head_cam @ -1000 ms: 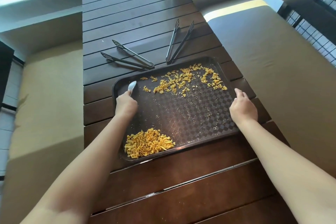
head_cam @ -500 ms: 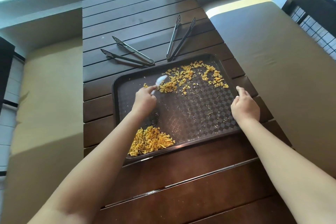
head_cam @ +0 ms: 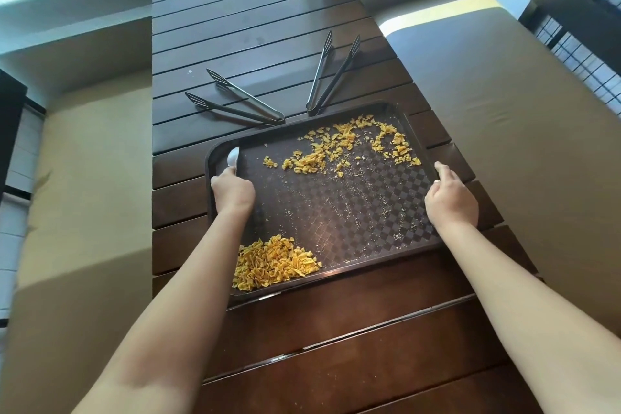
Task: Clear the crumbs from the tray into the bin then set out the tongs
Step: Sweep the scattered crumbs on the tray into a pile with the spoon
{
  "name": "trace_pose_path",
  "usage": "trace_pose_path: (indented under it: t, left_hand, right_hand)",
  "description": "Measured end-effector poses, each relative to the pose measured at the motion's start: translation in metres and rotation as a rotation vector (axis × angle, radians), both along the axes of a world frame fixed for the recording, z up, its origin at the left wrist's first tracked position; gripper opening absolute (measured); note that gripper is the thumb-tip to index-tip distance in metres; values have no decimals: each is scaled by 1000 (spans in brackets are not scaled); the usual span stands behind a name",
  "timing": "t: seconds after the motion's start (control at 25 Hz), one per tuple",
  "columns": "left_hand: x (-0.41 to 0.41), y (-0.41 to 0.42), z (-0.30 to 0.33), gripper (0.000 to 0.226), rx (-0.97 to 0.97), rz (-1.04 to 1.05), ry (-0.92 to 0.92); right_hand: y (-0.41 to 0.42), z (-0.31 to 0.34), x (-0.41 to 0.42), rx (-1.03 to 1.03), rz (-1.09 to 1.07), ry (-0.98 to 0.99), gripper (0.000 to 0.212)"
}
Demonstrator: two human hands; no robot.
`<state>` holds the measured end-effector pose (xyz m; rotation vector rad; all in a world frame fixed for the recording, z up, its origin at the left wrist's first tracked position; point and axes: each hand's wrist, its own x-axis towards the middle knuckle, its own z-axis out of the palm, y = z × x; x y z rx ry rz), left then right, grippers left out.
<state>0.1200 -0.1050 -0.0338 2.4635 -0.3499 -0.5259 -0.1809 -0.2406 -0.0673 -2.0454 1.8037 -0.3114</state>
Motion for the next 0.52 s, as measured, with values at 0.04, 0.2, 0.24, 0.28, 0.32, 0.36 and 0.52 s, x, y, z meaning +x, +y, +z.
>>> trace_pose_path:
  t: [0.04,0.2,0.24,0.28,0.32,0.36,0.52]
  left_hand:
    - [0,-3,0,52,-6,-11,18]
    - [-10,-13,3,54,-34,-169,107]
    - [-15,-14,3,53,-33,-222,124]
    - [-19,-15,5,52,-27,-275,138]
    - [-24,-16,5,51,-16,-327,149]
    - [-27,-16,6,49,-9,-369,157]
    - [-16,-12,7,52,-87,-240,86]
  right_hand:
    - [0,0,0,0,-4,0,43]
    - [1,-1,0,4,-14,1,43]
    - [1,-1,0,2,-11,4,43]
    - [1,-1,0,1,-10,5,43]
    - [1,-1,1,0,-10,4,43]
    - [1,-1,1,-1,-9,3,43]
    - [1,-2,0,-2,-8,-3,43]
